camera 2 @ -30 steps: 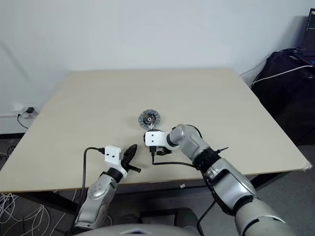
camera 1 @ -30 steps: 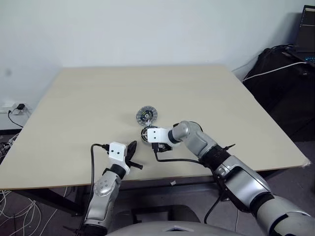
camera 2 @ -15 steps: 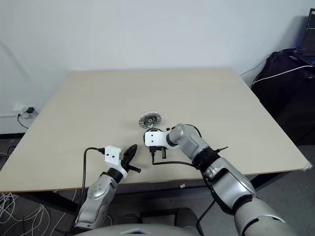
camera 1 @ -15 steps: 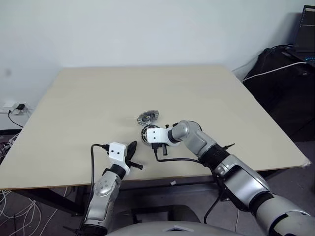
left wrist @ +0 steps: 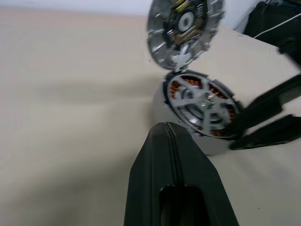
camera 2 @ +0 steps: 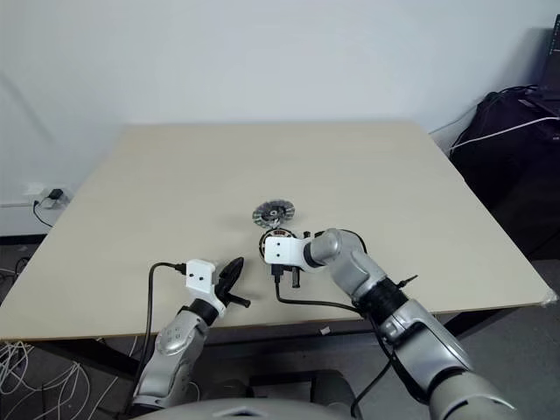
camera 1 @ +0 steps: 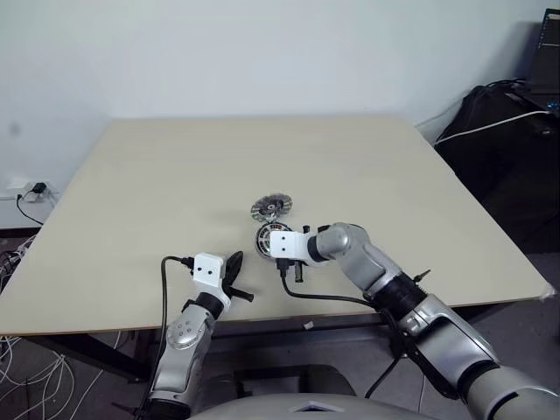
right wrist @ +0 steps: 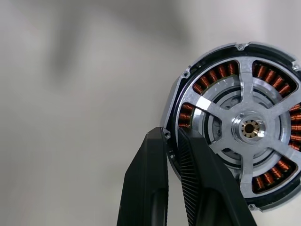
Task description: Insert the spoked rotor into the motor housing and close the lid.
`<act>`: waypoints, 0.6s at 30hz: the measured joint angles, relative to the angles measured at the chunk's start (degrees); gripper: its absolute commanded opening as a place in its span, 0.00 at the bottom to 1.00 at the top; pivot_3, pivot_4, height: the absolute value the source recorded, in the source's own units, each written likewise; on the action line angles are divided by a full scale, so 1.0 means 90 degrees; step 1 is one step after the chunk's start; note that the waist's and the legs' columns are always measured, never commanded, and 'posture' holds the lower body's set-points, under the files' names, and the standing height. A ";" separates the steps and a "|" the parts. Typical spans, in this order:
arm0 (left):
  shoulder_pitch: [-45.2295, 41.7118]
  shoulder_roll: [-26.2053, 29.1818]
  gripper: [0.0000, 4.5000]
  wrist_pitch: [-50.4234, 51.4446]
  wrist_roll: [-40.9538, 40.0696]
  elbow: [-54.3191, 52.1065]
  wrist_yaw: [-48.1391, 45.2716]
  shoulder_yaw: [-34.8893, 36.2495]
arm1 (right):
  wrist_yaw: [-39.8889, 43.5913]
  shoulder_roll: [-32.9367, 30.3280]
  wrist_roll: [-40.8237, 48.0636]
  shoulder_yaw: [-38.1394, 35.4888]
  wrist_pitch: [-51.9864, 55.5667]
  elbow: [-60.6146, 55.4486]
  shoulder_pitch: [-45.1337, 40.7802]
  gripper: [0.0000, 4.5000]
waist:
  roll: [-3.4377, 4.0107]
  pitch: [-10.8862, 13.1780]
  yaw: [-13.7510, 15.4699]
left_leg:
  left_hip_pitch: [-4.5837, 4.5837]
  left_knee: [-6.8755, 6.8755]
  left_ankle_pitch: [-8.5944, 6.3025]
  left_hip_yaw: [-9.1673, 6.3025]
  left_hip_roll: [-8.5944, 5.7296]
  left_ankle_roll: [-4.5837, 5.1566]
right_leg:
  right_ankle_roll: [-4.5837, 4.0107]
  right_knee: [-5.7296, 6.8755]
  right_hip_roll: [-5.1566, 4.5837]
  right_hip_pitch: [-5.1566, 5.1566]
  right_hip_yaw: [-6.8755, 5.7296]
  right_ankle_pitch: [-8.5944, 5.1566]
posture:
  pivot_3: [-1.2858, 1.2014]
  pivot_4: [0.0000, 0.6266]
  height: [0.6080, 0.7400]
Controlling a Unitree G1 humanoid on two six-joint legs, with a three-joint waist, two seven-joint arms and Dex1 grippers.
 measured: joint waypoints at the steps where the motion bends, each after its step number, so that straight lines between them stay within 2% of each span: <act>1: -0.0001 0.0000 0.00 0.0007 -0.0004 0.0000 -0.0006 -0.0001 | 0.0051 -0.0100 0.0002 0.0000 0.0071 -0.0214 0.0122 0.03 | 0.0000 0.0000 0.0012 | 0.0000 0.0000 0.0000 -0.0001 0.0000 0.0000 | 0.0000 -0.0001 0.0000 0.0000 0.0000 0.0000 | 0.52 0.00 1.00; 9: -0.0045 -0.0009 0.00 0.0107 -0.0053 0.0022 -0.0084 -0.0003 | 0.0267 -0.0439 0.0127 -0.0017 0.0895 -0.1569 0.0837 0.03 | -0.0003 0.0001 0.0066 | 0.0002 0.0010 0.0000 -0.0013 0.0001 0.0001 | -0.0003 0.0003 0.0000 0.0002 -0.0001 -0.0001 | 0.52 0.00 1.00; 18: -0.0051 -0.0055 0.00 0.0134 -0.0054 0.0060 -0.0101 0.0000 | -0.0253 -0.0050 0.0362 -0.0357 0.2556 -0.2403 0.1208 0.03 | -0.0004 0.0003 0.0131 | -0.0002 0.0014 -0.0001 -0.0027 0.0000 0.0003 | -0.0006 0.0003 0.0000 0.0002 -0.0001 -0.0003 | 0.52 0.00 1.00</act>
